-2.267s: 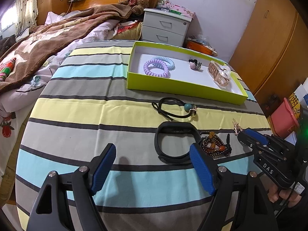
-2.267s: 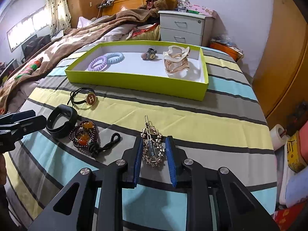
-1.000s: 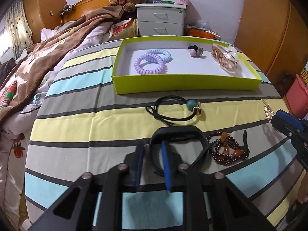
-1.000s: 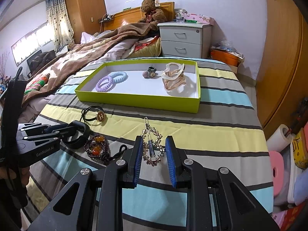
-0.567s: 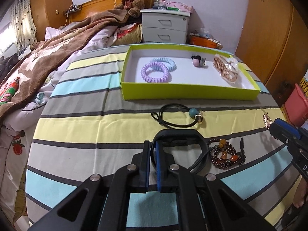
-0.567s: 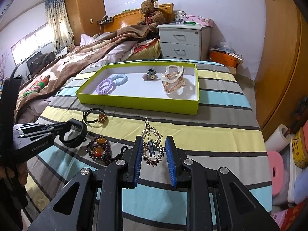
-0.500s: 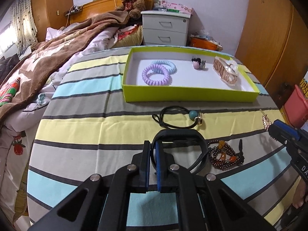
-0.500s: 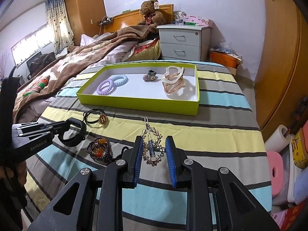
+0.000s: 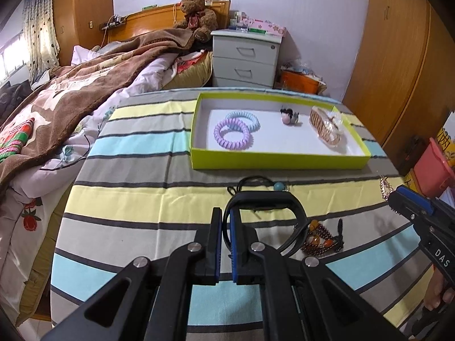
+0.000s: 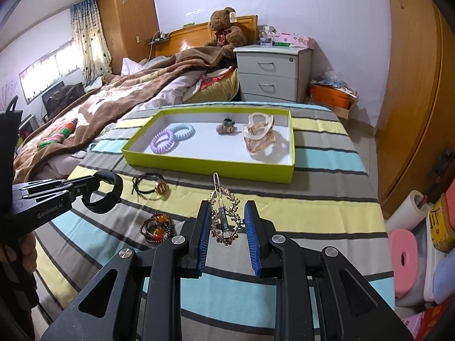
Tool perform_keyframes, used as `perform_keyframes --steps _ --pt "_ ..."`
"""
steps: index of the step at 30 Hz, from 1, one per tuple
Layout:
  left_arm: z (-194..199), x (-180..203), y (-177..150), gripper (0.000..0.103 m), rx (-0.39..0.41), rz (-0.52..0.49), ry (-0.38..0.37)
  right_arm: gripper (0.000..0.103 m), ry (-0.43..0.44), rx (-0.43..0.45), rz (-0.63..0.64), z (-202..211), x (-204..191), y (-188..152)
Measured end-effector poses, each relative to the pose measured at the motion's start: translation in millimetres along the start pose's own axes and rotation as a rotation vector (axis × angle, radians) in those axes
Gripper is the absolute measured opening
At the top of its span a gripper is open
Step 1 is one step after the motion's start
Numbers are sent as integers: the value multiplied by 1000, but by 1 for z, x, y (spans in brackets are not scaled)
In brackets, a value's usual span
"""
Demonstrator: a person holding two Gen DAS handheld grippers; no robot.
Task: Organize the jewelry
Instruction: 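Carry the black band and gold clip with both grippers into the green box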
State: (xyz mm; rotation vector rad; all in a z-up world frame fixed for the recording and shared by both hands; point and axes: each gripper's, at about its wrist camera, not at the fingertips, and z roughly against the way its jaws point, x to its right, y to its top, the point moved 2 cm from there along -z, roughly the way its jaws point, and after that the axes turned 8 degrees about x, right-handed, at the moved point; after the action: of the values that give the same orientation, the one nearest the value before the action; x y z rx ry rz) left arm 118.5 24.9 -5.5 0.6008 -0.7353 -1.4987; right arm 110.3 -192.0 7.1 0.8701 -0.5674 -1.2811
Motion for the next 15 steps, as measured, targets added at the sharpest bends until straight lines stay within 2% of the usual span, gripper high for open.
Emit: perform_keyframes --steps 15 --pt "12 -11 39 6 57 28 -27 25 18 52 8 3 -10 37"
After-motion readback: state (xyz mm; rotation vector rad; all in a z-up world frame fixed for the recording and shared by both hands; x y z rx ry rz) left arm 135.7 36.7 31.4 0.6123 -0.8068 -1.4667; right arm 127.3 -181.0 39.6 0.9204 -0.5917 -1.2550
